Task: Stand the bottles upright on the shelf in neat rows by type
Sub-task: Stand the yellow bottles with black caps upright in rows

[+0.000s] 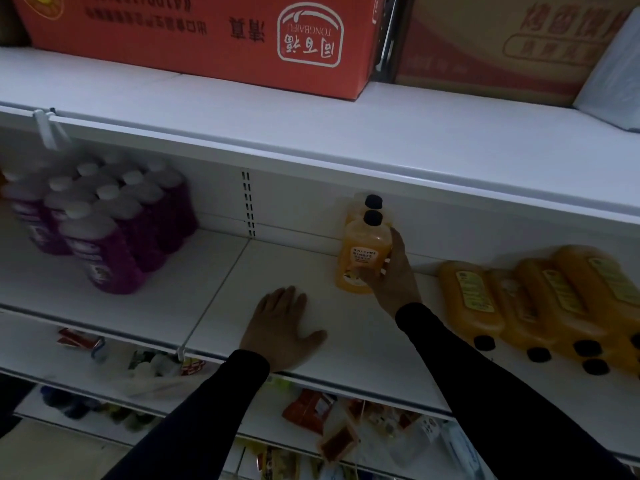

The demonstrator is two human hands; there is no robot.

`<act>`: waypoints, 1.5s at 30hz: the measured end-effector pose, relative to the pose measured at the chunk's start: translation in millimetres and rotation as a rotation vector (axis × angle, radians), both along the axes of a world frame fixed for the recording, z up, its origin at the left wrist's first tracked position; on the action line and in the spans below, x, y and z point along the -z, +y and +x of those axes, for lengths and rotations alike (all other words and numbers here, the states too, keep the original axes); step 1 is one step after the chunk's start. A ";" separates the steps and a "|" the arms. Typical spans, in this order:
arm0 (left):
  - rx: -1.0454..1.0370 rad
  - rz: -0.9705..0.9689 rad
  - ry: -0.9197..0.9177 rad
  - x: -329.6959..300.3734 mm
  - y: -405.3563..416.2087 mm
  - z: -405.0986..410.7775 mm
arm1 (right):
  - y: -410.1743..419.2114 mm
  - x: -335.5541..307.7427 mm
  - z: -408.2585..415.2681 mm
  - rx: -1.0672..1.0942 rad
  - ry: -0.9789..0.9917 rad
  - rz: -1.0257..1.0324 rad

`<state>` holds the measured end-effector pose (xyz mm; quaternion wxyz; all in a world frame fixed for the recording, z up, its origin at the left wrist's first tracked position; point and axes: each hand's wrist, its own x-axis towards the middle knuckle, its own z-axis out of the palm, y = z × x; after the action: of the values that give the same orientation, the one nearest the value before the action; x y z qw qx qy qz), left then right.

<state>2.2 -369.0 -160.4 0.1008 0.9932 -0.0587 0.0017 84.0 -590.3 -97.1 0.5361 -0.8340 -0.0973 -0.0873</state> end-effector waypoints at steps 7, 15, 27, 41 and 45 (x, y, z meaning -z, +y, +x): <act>-0.011 -0.008 0.003 3.9 3.5 2.1 | -23.0 -1.4 -8.8 0.128 0.027 -0.254; 0.018 0.033 0.045 -2.2 -0.9 2.5 | -135.9 26.4 -42.0 0.449 0.212 -0.986; 0.469 -0.134 -0.038 -52.2 -130.4 5.7 | -145.6 -8.7 -120.2 -0.021 0.110 -0.537; 0.238 -0.840 0.314 -58.2 -94.9 -3.5 | -80.2 -48.0 -77.9 -0.261 0.159 -0.181; 0.215 -0.618 0.262 -55.5 -62.6 -0.2 | -60.4 -37.4 -70.2 -0.281 0.102 -0.134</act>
<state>2.0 -431.6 -104.9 0.4028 0.8957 -0.1462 -0.1185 13.8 -650.7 -59.7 0.4904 -0.8494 -0.1912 0.0377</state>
